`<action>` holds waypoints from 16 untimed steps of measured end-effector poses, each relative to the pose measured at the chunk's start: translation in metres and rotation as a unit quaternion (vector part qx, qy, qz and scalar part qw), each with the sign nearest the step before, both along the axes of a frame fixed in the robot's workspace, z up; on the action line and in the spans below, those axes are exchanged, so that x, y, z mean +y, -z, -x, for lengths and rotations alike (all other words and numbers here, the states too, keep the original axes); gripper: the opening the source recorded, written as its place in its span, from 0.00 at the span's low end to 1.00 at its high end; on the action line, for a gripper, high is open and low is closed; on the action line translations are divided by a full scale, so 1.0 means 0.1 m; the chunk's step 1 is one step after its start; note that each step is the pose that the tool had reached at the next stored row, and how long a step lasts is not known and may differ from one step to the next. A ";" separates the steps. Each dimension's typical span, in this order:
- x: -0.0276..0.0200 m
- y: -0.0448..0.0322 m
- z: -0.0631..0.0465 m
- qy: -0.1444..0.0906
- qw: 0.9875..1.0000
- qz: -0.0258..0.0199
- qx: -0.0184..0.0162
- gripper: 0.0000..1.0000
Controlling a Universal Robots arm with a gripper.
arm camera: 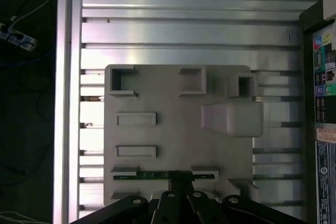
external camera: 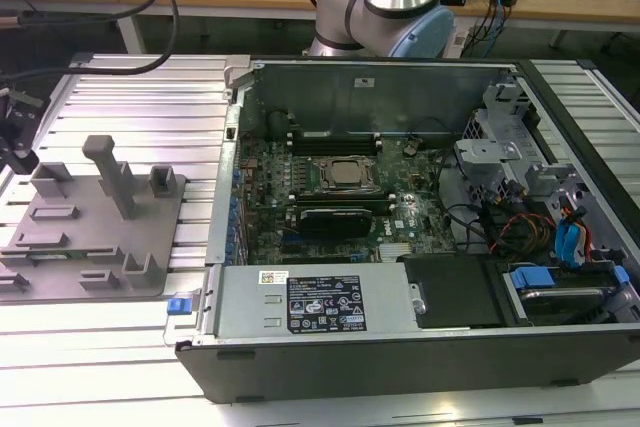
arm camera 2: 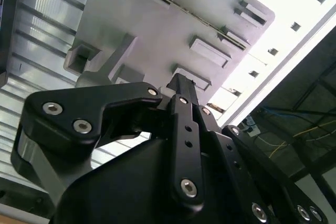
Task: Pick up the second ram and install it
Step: 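Pick up the second ram and move it above second insertion slot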
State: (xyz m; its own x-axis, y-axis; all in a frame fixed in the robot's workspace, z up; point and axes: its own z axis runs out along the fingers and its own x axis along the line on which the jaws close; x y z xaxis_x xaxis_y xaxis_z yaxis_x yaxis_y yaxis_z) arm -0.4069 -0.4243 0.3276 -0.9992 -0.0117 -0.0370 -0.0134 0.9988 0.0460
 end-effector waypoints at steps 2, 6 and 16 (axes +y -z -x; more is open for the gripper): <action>0.000 0.001 0.00 -0.007 1.000 0.000 0.000 0.08; 0.000 0.002 0.00 -0.031 1.000 0.000 0.000 0.08; 0.000 0.004 0.00 -0.080 0.997 0.000 0.000 0.08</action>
State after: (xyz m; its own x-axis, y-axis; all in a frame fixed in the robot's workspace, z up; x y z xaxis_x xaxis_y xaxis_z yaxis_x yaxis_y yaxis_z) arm -0.4069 -0.4243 0.3271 -0.9845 -0.1716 -0.0371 -0.1732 0.9838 0.0461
